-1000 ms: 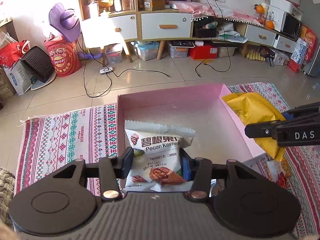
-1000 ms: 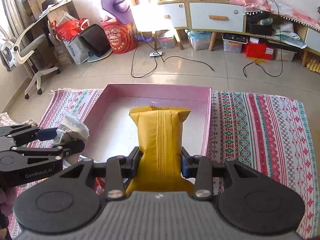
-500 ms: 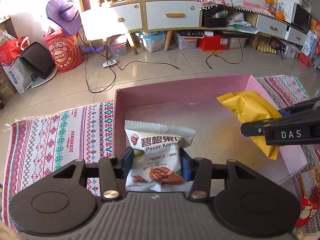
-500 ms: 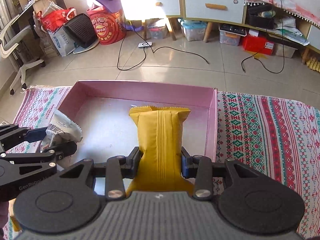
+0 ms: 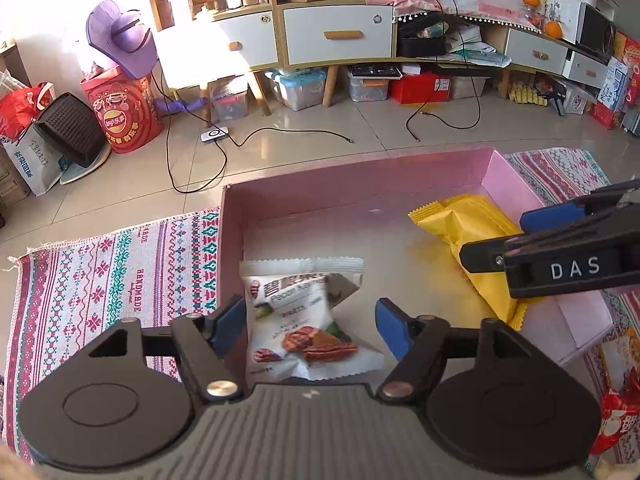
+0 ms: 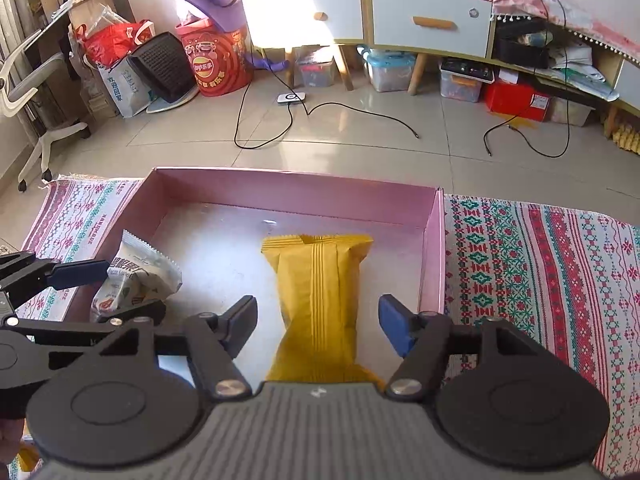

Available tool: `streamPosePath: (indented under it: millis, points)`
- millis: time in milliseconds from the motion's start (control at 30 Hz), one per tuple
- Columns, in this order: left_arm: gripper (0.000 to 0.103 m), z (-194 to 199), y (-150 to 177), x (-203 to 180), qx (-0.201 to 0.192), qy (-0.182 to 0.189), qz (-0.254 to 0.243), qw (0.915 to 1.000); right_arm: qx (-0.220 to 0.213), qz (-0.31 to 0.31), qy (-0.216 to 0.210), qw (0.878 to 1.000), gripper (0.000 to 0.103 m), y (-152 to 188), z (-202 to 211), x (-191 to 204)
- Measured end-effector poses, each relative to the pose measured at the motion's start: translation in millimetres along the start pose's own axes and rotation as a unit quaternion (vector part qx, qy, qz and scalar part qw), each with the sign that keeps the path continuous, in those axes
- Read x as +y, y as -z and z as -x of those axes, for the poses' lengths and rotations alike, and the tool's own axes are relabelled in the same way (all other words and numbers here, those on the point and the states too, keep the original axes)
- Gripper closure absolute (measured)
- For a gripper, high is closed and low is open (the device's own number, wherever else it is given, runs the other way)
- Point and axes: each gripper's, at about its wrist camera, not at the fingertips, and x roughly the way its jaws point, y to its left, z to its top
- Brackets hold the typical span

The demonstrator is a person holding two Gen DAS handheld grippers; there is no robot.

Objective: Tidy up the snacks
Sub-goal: 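Withdraw both tools from the tray toward the remaining snacks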

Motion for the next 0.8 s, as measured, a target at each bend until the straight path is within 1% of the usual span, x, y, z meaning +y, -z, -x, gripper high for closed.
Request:
streamPosePath:
  millis: [33,100,200,400,533,667,800]
  points:
    - [0.020,3.5,-0.5,-1.4,-0.003,0.001,-0.004,1.0000,-0.002,0.003,0.003,1.000,0.035,-0.3,3.0,0.9]
    - [0.016,9.9,-1.0,-3.8,-0.007,-0.001,-0.010,0.9999,-0.006,0.007,0.007,1.000,0.030,-0.4,9.9,1.7]
    - [0.013,19.6,0.7,-6.8,-0.010,0.002,-0.013,0.9999,-0.012,0.010,0.009,1.000,0.027,0.7,21.7,1.1]
    - [0.008,43.5,13.5,-11.4,-0.016,0.005,-0.022,0.9996,-0.022,0.022,0.017,0.999,0.022,12.4,47.3,0.8]
    - [0.008,58.1,25.6,-7.6,-0.016,0.011,-0.010,0.9998,-0.022,0.029,0.014,0.999,0.021,23.1,62.4,1.2]
    - [0.006,71.9,35.2,-4.5,-0.019,0.014,-0.004,0.9997,-0.033,0.030,0.015,0.999,0.018,35.8,79.6,3.1]
    - [0.003,86.4,47.5,-2.5,-0.025,0.025,0.003,0.9994,-0.038,0.023,0.000,0.999,0.014,49.1,93.5,2.0]
